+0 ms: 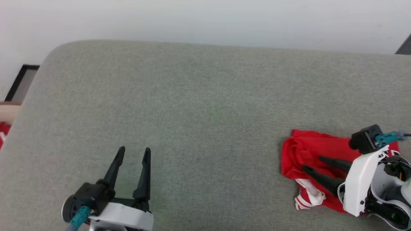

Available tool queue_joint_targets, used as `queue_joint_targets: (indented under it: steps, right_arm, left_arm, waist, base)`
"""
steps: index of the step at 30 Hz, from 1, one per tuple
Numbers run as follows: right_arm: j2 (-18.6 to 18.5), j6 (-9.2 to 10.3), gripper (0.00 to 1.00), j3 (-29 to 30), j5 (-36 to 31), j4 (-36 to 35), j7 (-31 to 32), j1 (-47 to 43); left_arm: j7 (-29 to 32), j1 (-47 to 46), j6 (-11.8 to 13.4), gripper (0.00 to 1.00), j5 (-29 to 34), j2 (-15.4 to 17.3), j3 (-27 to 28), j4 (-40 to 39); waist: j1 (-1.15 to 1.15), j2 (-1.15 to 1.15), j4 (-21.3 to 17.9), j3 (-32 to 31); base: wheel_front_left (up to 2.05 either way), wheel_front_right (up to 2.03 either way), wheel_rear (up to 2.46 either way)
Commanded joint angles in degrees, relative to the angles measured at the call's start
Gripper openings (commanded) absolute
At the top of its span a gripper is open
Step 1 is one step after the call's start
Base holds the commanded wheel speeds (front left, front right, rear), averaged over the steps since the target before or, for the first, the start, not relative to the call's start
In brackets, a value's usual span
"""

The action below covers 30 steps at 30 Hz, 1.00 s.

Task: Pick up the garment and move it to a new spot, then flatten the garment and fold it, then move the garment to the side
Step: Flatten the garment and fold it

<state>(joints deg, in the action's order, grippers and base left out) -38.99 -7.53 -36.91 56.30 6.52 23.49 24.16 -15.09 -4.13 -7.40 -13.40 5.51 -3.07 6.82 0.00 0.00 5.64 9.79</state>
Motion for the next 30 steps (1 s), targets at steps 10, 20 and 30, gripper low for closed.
queue_joint_targets:
  steps: [10, 20, 30]
  right_arm:
    - [-4.29, 0.09, 1.00, 0.29, 4.41, 0.29, -9.73, -2.22]
    - [-0.90, 0.09, 1.00, -1.09, 1.89, 12.76, -26.66, -1.58]
    - [5.70, 0.09, 1.00, 5.20, -4.13, 22.46, -38.54, -1.30]
  left_arm:
    - [-0.04, 2.38, -0.11, 1.00, -2.00, 0.73, -0.01, 1.60]
    - [-0.04, 3.59, -0.11, 1.00, -4.13, 1.65, 1.16, 6.34]
    - [-0.04, 6.52, -0.11, 1.00, -3.35, 2.16, 3.34, 6.63]
  waist:
    - [0.00, 0.00, -5.63, -4.16]
    - [0.00, 0.00, -9.50, -6.12]
    - [0.00, 0.00, -12.08, -8.44]
  base:
    - [0.00, 0.00, 0.00]
    - [0.00, 0.00, 0.00]
    - [0.00, 0.00, 0.00]
